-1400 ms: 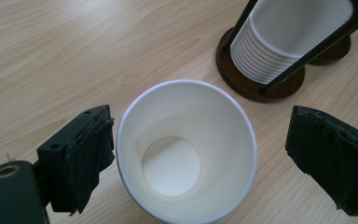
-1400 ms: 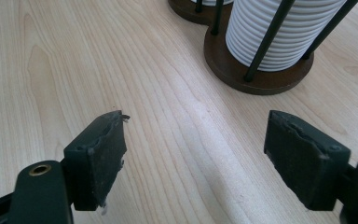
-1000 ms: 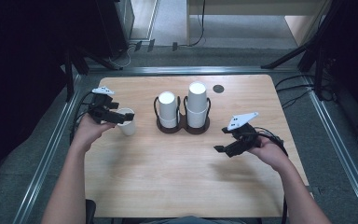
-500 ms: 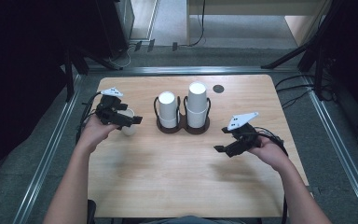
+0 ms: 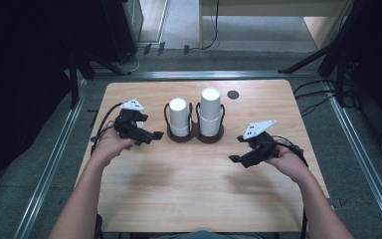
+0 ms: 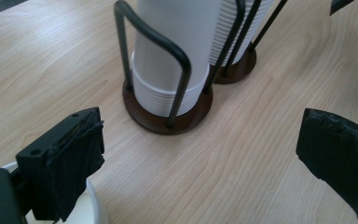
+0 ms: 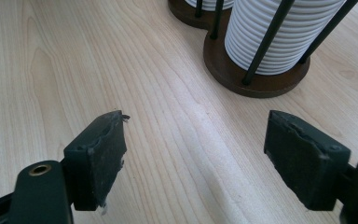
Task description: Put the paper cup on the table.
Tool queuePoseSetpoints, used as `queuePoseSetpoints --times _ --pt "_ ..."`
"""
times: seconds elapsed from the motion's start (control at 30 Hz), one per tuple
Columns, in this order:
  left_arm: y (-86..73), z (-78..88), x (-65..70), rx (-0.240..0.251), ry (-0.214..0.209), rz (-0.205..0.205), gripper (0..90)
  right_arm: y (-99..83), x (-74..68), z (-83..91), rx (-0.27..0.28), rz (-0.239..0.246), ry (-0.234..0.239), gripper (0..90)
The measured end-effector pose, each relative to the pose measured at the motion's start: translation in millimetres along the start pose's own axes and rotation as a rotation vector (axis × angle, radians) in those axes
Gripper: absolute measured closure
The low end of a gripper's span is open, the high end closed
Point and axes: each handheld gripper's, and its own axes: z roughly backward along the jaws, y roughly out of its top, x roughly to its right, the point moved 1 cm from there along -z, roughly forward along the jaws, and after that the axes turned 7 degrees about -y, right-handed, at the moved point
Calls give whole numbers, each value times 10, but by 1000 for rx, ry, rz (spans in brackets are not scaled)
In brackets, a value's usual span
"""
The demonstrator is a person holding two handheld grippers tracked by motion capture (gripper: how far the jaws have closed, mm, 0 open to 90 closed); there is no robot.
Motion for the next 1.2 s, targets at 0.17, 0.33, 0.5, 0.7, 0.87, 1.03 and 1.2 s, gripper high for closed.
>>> queuePoseSetpoints --times 0.17,0.33,0.5,0.7,0.87,1.03,1.2 --pt "-14 -83 84 -29 -22 -27 11 5 -14 1 -3 -1 2 207" --pt "-3 -163 165 -33 -40 -31 11 10 -24 -7 -5 4 5 207" --pt "-7 -251 246 -45 -48 -46 11 11 -40 -11 -9 6 8 207" --pt "-40 -407 343 -84 -49 -72 11 13 -44 -12 -9 8 8 207" --pt "-31 -500 429 -85 -50 -89 11 16 -54 -19 -12 10 10 206" --pt "-21 -571 484 -99 -69 -100 11 22 -68 -34 -13 -3 18 207" --pt "-17 -656 561 -114 -74 -119 11 26 -88 -51 -21 0 26 206"
